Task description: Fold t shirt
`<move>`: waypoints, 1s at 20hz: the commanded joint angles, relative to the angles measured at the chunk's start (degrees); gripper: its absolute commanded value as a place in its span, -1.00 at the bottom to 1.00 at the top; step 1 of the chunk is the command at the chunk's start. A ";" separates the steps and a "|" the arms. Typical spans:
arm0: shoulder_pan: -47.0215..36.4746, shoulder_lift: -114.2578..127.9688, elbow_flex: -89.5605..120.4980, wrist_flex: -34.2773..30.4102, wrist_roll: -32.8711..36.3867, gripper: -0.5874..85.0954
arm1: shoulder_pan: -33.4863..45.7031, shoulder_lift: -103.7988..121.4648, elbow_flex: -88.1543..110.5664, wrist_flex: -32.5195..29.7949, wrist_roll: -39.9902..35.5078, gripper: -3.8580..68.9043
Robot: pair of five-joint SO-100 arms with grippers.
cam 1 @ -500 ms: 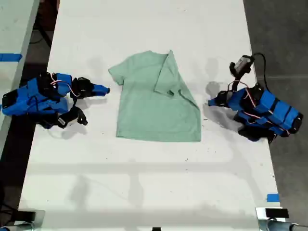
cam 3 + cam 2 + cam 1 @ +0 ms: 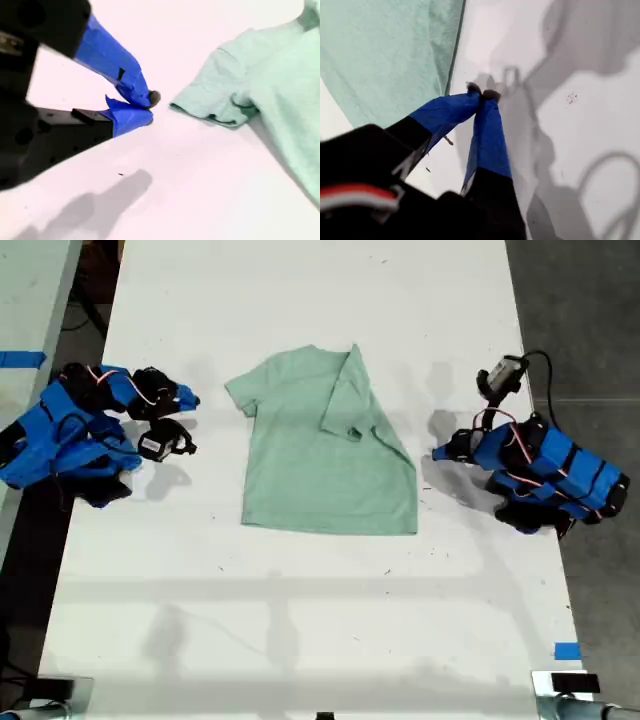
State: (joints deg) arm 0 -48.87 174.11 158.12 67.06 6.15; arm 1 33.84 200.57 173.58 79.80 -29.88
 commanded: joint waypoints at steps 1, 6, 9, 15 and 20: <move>-9.40 -21.27 -20.65 1.58 11.16 -1.00 | -0.09 0.53 1.85 0.62 0.44 -0.86; -11.78 -49.48 -42.63 -0.18 24.79 -0.74 | -0.26 0.53 1.85 0.70 0.62 -0.86; -6.94 -63.46 -46.85 -2.99 28.74 -0.55 | -0.26 0.53 1.85 0.79 0.70 -0.86; -3.87 -84.81 -53.35 -5.10 27.51 -0.55 | -0.44 0.53 1.85 0.79 0.62 -0.86; -7.47 -85.17 -53.09 -4.31 25.49 -0.71 | -0.44 0.53 1.85 0.79 0.53 -0.86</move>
State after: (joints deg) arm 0 -54.84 87.54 107.75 62.40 32.52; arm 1 33.84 200.57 173.58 79.80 -29.79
